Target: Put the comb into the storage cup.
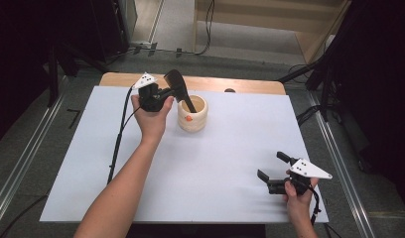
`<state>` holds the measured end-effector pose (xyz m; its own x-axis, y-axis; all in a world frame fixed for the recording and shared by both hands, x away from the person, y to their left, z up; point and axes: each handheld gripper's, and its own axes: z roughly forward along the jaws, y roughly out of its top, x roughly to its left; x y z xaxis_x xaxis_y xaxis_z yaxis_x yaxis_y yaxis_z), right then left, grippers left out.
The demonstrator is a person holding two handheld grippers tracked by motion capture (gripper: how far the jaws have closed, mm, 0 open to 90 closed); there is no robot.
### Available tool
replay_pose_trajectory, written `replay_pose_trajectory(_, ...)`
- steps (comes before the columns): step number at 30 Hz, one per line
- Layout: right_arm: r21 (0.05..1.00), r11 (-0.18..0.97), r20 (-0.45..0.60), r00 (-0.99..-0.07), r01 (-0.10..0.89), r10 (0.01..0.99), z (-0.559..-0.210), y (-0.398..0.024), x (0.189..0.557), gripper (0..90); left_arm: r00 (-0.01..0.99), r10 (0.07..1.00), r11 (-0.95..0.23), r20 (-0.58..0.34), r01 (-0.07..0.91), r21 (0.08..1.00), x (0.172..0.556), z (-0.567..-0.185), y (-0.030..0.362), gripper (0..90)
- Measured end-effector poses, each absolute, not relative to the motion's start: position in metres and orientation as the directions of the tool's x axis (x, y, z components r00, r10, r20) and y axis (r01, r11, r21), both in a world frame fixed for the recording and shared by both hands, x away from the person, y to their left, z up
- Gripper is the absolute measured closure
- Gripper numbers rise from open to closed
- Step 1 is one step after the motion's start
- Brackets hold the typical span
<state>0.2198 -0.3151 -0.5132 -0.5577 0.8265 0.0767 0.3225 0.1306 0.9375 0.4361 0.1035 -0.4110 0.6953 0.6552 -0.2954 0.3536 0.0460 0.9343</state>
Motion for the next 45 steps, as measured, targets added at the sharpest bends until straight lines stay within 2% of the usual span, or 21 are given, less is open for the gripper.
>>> replay_pose_trajectory(45,0.937,0.140,0.068,-0.559,0.321,0.827,-0.513,-0.314,0.220,0.0,0.659,0.653,0.067,-0.373,0.441,0.895,0.443,-0.443,0.101,85.0)
